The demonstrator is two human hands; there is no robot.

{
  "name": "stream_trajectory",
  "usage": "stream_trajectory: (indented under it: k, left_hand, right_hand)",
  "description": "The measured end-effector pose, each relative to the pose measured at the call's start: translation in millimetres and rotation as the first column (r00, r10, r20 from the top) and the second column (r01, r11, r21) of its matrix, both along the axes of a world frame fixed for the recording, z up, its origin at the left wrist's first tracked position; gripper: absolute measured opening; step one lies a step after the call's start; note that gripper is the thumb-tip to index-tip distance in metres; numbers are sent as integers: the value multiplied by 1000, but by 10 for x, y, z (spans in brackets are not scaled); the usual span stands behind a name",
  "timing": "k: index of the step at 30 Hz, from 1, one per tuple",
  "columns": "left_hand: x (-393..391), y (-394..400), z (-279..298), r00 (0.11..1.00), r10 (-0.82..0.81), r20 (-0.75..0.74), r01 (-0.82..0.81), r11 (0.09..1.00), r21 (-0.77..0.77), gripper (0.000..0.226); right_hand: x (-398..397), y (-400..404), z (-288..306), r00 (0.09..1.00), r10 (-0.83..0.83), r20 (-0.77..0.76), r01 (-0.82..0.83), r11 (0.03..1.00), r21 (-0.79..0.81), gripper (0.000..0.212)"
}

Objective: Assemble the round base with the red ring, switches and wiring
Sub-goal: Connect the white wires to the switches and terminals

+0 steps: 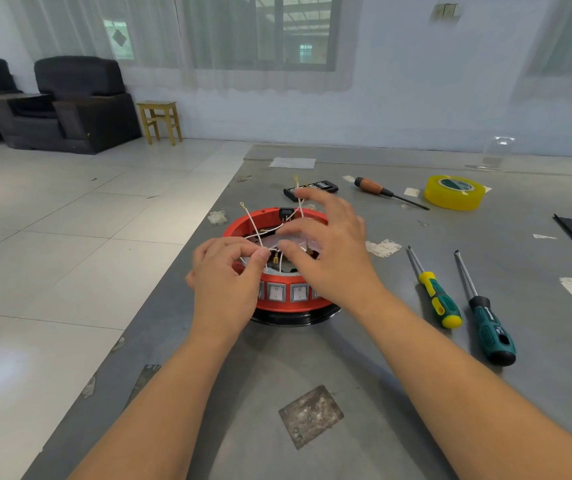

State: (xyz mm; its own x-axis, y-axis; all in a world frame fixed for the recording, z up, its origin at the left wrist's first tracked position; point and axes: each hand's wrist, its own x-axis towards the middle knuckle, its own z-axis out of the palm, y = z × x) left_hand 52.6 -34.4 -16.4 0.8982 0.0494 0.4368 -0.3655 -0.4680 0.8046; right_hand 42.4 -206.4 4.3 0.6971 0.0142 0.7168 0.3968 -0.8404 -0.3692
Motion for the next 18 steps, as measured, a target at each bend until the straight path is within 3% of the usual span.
stream_trajectory:
  k: [6,13,16,18]
  left_hand:
    - [-8,5,-4,998,-49,-34,47,998,-44,13]
    - [-38,22,-68,1000,1,-31,-3,998,-68,25]
    - [-29,63,-95,990,77,-115,-84,995,-59,34]
    - [-26,74,-111,969,67,-239,-82,995,-55,55]
  right_hand:
    - [25,28,-26,982,119,-148,-110,992,70,11]
    - [40,-8,-34,975,178,-132,-161,979,126,6]
    - [6,8,-74,980,120,-158,-115,992,43,8]
    - [-21,33,-130,992,62,-114,-68,996,-53,12]
